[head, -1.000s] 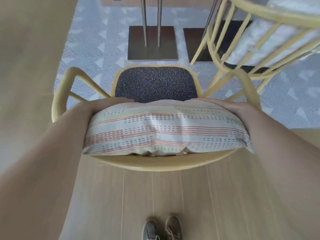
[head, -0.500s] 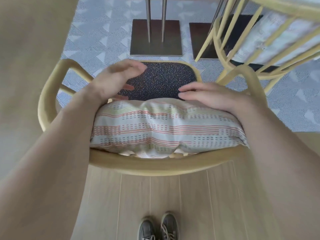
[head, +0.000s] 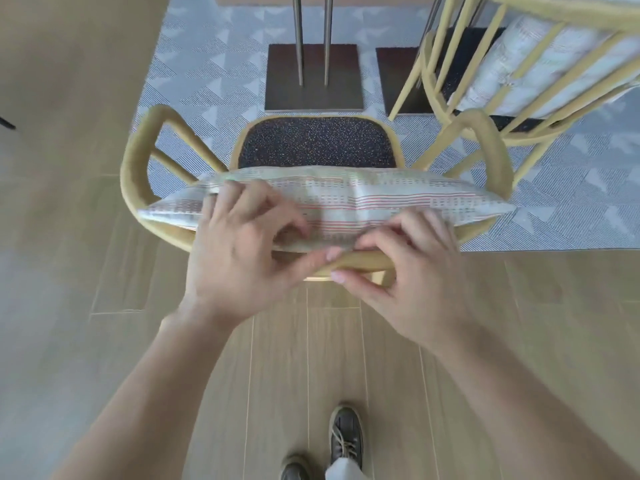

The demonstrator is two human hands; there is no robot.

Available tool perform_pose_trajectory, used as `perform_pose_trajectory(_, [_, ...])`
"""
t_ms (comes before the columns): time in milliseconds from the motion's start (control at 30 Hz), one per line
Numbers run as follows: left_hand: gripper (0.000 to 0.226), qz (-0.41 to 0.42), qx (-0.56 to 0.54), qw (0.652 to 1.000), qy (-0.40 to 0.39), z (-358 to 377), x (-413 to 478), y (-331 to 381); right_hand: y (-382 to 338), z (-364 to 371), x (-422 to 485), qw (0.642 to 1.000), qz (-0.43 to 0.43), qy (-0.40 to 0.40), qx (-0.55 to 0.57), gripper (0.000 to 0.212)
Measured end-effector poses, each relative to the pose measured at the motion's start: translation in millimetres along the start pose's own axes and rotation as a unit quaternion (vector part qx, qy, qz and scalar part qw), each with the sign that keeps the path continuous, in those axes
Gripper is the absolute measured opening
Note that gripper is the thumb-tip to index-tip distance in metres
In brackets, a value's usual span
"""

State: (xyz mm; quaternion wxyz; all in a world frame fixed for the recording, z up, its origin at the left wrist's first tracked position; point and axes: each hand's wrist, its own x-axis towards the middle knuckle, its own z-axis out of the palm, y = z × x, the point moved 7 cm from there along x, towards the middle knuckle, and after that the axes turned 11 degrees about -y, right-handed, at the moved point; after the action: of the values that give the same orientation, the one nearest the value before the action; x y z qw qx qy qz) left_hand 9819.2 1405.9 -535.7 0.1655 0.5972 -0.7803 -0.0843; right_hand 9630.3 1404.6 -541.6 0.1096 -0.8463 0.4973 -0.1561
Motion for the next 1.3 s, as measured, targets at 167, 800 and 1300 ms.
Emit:
perform_pose_trajectory(167, [0.058,-0.018,0.136,0.968,-0.212,26,5,2,-7,23,23,0.968,0.006,-0.200,-0.150,0.036])
perform_pose_trajectory(800, [0.043,-0.094,0.246,0.940,-0.215,49,224,-84,82,29,244,0.946,-0.067,-0.262,-0.180,0.021])
perform_pose_trajectory(1300, [0.033,-0.098,0.235,0.940,-0.226,48,394,-166,142,31,426,0.949,-0.064,-0.249,-0.182,0.020])
